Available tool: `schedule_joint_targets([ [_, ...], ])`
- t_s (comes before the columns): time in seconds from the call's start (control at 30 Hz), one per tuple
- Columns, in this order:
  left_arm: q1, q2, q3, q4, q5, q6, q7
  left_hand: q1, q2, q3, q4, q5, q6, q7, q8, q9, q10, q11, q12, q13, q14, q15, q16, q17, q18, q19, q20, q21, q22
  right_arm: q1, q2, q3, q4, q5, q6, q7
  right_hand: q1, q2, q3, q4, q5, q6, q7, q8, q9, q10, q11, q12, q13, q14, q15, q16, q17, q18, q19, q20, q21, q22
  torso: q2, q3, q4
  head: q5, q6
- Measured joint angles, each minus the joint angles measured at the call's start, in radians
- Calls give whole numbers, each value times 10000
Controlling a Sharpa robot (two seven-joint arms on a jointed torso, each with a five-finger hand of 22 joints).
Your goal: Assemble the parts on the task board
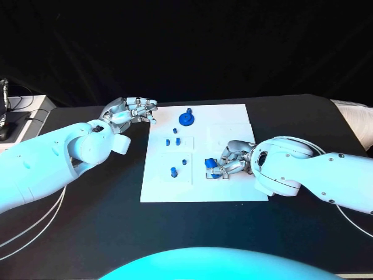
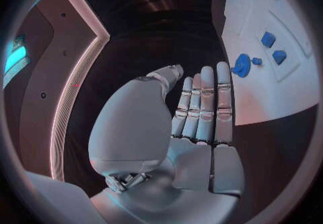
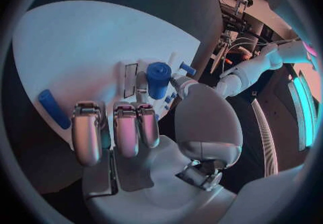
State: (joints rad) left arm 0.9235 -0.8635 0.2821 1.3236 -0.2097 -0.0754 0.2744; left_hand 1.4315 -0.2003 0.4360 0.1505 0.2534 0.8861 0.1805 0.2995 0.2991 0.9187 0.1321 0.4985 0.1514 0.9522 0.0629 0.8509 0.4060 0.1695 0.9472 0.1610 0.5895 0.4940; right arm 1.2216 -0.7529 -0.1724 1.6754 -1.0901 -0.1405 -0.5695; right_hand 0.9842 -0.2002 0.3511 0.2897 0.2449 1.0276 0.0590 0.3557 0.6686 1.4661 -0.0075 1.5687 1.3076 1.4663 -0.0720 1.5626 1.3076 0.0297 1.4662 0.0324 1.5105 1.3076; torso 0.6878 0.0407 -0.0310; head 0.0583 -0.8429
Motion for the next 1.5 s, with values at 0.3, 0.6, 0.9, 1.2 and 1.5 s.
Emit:
schedule_joint_targets([
  [0.3,0,-11,0,11,1,0,-12,0,0,0,0,0,-37,37,0,0,0,0,0,0,0,0,0,9,0,0,0,0,1,-23,-1,0,-11,-186,-29,5,-308,259,-762,32,-731,-37,34,-1,1,0,0,0,-1,0,0,0,0,-1,0,0,0,-1,-7,0,-3,15,-16],
  [0.6,0,-19,0,16,2,-1,-22,0,0,0,0,0,-37,37,0,1,0,0,0,-9,0,0,0,8,1,-1,-1,0,-15,-51,-136,-1,185,-409,-128,13,-416,795,-933,27,6,-37,34,45,34,0,0,0,-2,0,0,0,0,0,0,0,0,-2,-12,4,-8,10,-7],
  [0.9,0,-32,0,17,4,0,-30,0,0,1,-1,0,-37,37,0,1,0,0,0,-8,0,0,0,7,1,-1,-1,0,-14,-74,-248,4,323,-628,-193,23,-326,996,-714,17,1801,37,-40,98,9,1,-2,0,-2,0,0,44,-1,-117,0,0,147,-3,-10,10,-9,9,2],
  [1.2,0,-36,0,12,5,5,-44,0,0,-28,28,0,-37,37,0,-8,0,0,0,-7,0,0,0,12,1,-1,-1,-45,-37,-96,-266,-1,410,-703,-268,32,-761,1060,-804,27,1754,176,-106,160,-77,4,-72,0,5,-22,-21,42,-1,-156,0,0,274,4,-9,10,-10,-4,-7],
  [1.5,0,-36,0,-11,7,9,-54,0,0,-55,55,0,-36,37,-1,-8,0,0,0,-7,0,0,0,19,1,-2,-1,-45,-47,-102,-422,2,669,-665,-368,60,-1609,1029,-1263,28,929,233,-92,241,-151,3,-74,0,4,1,-73,41,-1,-156,0,-72,390,5,-11,6,-10,-11,-2],
])
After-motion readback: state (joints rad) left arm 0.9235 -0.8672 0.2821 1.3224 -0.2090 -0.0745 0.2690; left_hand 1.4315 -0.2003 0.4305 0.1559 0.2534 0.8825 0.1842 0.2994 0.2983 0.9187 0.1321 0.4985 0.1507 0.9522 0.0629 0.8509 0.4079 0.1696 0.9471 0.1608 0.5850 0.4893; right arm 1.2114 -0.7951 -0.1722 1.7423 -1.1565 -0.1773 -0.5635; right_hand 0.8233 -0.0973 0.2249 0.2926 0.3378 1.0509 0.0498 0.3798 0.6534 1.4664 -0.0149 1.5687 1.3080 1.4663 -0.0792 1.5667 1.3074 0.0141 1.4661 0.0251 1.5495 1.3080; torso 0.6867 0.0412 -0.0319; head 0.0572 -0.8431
